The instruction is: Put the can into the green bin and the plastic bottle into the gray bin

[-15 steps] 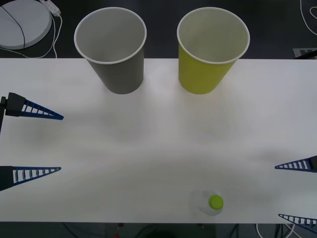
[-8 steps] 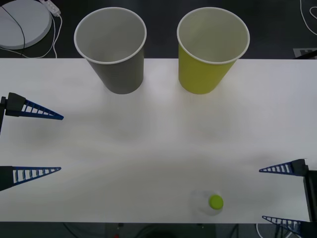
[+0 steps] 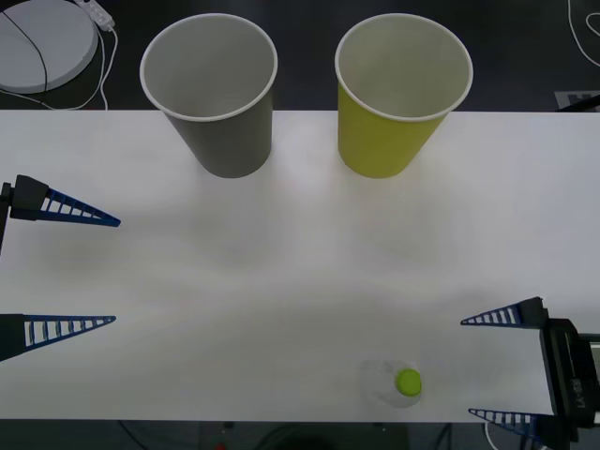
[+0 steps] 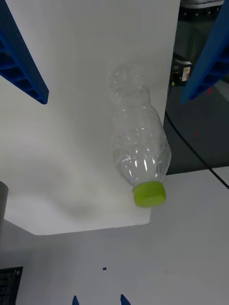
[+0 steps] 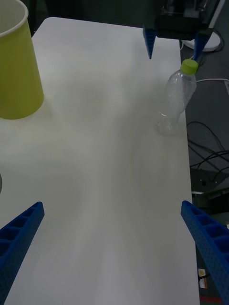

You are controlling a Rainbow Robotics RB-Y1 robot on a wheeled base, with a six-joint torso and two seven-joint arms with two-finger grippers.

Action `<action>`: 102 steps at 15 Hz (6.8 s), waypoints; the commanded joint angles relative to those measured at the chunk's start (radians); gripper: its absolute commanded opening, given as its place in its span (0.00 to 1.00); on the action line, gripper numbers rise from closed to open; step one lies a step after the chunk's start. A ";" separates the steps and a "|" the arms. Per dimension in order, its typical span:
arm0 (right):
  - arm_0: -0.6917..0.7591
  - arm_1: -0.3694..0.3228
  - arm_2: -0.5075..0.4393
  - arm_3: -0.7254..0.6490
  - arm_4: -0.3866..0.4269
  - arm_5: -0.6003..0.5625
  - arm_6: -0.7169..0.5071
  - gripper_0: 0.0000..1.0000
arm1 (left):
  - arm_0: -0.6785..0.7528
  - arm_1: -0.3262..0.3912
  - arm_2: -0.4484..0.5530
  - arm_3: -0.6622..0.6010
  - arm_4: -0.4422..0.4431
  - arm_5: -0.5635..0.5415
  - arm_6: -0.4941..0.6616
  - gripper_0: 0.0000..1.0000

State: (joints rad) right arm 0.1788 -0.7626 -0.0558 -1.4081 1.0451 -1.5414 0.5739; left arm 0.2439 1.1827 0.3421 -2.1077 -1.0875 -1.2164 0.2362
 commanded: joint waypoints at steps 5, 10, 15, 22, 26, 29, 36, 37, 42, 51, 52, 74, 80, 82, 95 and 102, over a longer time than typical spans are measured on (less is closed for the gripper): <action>-0.059 -0.001 0.159 0.000 -0.046 0.076 0.021 1.00 | 0.000 0.000 0.000 0.000 0.000 0.000 0.000 1.00; -0.101 -0.001 0.272 0.000 -0.062 0.145 0.049 1.00 | 0.000 0.000 0.000 0.000 0.000 0.000 0.000 1.00; -0.133 -0.001 0.343 0.000 -0.063 0.178 0.072 1.00 | 0.000 0.000 0.000 0.000 0.000 0.000 0.000 1.00; -0.182 0.000 0.461 0.000 -0.091 0.244 0.096 1.00 | 0.000 0.000 0.000 0.000 0.000 0.000 0.000 1.00; -0.190 0.003 0.476 0.000 -0.091 0.247 0.110 1.00 | 0.000 0.000 0.000 0.000 0.000 0.000 0.000 1.00; -0.190 0.003 0.476 0.000 -0.091 0.247 0.109 0.81 | 0.000 0.000 0.000 0.000 0.000 0.000 0.000 1.00; -0.188 0.003 0.475 0.000 -0.099 0.245 0.099 0.00 | 0.000 0.000 0.000 0.000 0.000 0.000 0.000 1.00; -0.190 0.003 0.475 0.001 -0.099 0.247 0.099 0.00 | 0.000 0.000 0.000 0.000 0.000 0.000 0.000 1.00; -0.188 -0.006 0.473 0.001 -0.114 0.247 0.098 0.00 | 0.000 0.000 0.000 0.000 0.000 0.000 0.000 1.00; -0.188 -0.078 0.471 -0.009 -0.244 0.214 0.109 0.00 | 0.000 0.000 0.000 0.000 0.000 0.000 0.000 1.00; -0.186 -0.087 0.465 -0.015 -0.255 0.214 0.106 0.00 | 0.000 0.000 0.000 0.000 0.000 0.000 0.000 1.00; 0.275 -0.319 -0.101 -0.664 -0.338 0.580 -0.450 0.00 | 0.000 0.000 0.000 0.000 0.000 0.000 0.000 1.00; 0.318 -0.328 -0.332 -0.819 -0.220 0.615 -0.853 0.00 | 0.000 0.000 0.000 0.000 0.000 0.000 0.000 1.00; 0.317 -0.348 -0.374 -0.855 -0.208 0.636 -0.970 0.00 | 0.000 0.000 0.000 0.000 0.000 0.000 0.000 1.00; 0.110 -0.534 -0.483 -1.006 0.012 0.734 -1.741 0.00 | 0.000 0.000 0.000 0.000 0.000 0.000 0.000 1.00; -0.202 -0.665 -0.294 -0.879 -0.011 0.711 -1.869 0.00 | 0.000 0.000 0.000 0.000 0.000 0.000 0.000 1.00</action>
State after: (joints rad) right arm 0.0234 -1.4200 -0.3831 -2.3112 1.0387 -0.8214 -1.2944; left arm 0.2439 1.1827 0.3421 -2.1077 -1.0876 -1.2165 0.2362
